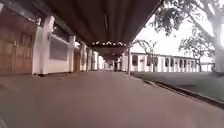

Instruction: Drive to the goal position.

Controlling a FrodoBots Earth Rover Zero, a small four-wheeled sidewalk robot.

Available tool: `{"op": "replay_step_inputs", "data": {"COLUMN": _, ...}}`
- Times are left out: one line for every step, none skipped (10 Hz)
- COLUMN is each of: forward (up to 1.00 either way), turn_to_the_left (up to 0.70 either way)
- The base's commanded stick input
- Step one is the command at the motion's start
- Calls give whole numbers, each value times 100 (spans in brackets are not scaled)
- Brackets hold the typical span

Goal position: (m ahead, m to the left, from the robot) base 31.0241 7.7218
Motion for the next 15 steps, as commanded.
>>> {"op": "replay_step_inputs", "data": {"forward": 69, "turn_to_the_left": 0}}
{"op": "replay_step_inputs", "data": {"forward": 69, "turn_to_the_left": 0}}
{"op": "replay_step_inputs", "data": {"forward": 67, "turn_to_the_left": 0}}
{"op": "replay_step_inputs", "data": {"forward": 65, "turn_to_the_left": 0}}
{"op": "replay_step_inputs", "data": {"forward": 65, "turn_to_the_left": 0}}
{"op": "replay_step_inputs", "data": {"forward": 66, "turn_to_the_left": 0}}
{"op": "replay_step_inputs", "data": {"forward": 66, "turn_to_the_left": 0}}
{"op": "replay_step_inputs", "data": {"forward": 66, "turn_to_the_left": 0}}
{"op": "replay_step_inputs", "data": {"forward": 66, "turn_to_the_left": 0}}
{"op": "replay_step_inputs", "data": {"forward": 66, "turn_to_the_left": 0}}
{"op": "replay_step_inputs", "data": {"forward": 66, "turn_to_the_left": 0}}
{"op": "replay_step_inputs", "data": {"forward": 66, "turn_to_the_left": 0}}
{"op": "replay_step_inputs", "data": {"forward": 65, "turn_to_the_left": 0}}
{"op": "replay_step_inputs", "data": {"forward": 65, "turn_to_the_left": 0}}
{"op": "replay_step_inputs", "data": {"forward": 66, "turn_to_the_left": 0}}
